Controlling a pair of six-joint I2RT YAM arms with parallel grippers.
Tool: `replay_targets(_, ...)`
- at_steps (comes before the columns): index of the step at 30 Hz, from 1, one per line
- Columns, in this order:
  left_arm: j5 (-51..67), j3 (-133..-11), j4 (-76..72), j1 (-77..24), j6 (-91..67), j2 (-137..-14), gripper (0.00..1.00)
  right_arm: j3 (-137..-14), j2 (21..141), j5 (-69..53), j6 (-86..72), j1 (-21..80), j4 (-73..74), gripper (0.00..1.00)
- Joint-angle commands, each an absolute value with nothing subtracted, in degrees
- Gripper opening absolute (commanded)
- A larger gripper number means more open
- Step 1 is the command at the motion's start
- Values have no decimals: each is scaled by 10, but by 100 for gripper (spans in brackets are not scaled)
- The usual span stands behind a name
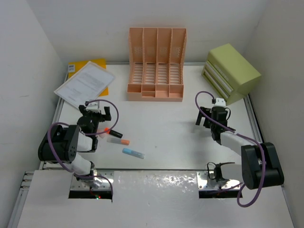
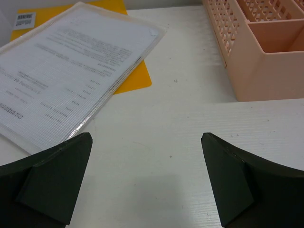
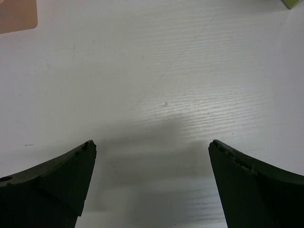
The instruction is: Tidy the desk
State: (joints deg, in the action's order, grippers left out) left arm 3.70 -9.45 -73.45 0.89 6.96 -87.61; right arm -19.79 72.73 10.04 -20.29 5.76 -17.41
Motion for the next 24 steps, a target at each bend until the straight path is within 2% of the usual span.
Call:
replay_targets(1,44,-102,-766,10,62,-869,100,-222,729,104,-201,61,-180,99)
replay_targets(6,44,-101,-766,10,61,-869,99,-222,727,101,-201,61,-179,99)
replay_targets(9,92,-109,-753,10,82,-858,91,-226,722,100,-200,61,-177,99)
replay_targets(10,124,-125,-711,11,89,-816,84,-232,716,99,-198,62,-166,99)
replay_targets(11,130,-154,-583,11,91,-793,81,-235,713,100,-197,62,-160,99)
replay_targets(13,134,-294,-404,24,89,-783,76,-239,698,105,-195,67,-145,99)
replay_targets(14,122,-388,-257,33,92,-789,76,-240,692,108,-195,69,-145,99)
replay_targets(17,127,-503,-83,81,86,-795,75,-244,671,114,-188,83,-140,99)
replay_targets(20,208,-571,70,123,145,-789,76,-263,657,121,-173,99,-114,99)
replay_targets(24,270,-591,219,124,259,-788,81,-290,649,111,-146,123,-72,99)
